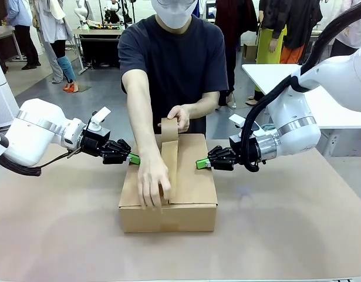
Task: Wrap the clocks to prevent damage.
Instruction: After the human seals the box with tape, release both hands from the side flaps of the Package Box.
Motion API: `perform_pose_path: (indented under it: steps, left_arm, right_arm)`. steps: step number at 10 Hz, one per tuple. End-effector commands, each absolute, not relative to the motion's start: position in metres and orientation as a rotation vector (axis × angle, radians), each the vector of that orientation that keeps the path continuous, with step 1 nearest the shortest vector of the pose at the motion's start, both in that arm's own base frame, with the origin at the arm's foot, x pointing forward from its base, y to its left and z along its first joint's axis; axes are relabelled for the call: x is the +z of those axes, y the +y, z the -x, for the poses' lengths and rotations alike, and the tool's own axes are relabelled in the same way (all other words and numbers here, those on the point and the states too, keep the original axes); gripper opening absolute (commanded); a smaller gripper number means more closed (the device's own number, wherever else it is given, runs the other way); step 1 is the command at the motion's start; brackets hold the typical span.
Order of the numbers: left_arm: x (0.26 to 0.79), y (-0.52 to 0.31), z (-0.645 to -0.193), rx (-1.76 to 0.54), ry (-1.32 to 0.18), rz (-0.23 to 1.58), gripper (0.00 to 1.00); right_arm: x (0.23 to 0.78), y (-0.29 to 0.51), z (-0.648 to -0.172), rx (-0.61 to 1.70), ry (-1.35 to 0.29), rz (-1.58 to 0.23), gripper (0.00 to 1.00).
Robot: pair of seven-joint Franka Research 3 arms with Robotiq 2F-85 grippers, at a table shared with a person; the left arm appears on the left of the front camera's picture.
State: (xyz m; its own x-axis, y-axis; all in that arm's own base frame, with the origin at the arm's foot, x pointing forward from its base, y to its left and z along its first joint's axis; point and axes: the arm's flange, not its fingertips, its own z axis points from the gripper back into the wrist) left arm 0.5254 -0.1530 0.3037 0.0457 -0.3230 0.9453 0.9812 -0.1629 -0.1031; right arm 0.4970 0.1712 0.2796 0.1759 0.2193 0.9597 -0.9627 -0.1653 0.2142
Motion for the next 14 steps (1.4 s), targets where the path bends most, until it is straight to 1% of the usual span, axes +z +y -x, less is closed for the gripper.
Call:
perform_pose_path:
  steps: [1,14]
  left_arm:
    - [0.3001,-0.1534,-0.5253,-1.410,-0.817,1.120,0.01]
    - [0.3001,-0.1534,-0.5253,-1.410,-0.817,1.120,0.01]
  right_arm:
    - [0.2780,0.1709,-0.4973,1.282,-0.817,-1.270,0.01]
    - [0.2780,0.1709,-0.4973,1.282,-0.817,-1.270,0.01]
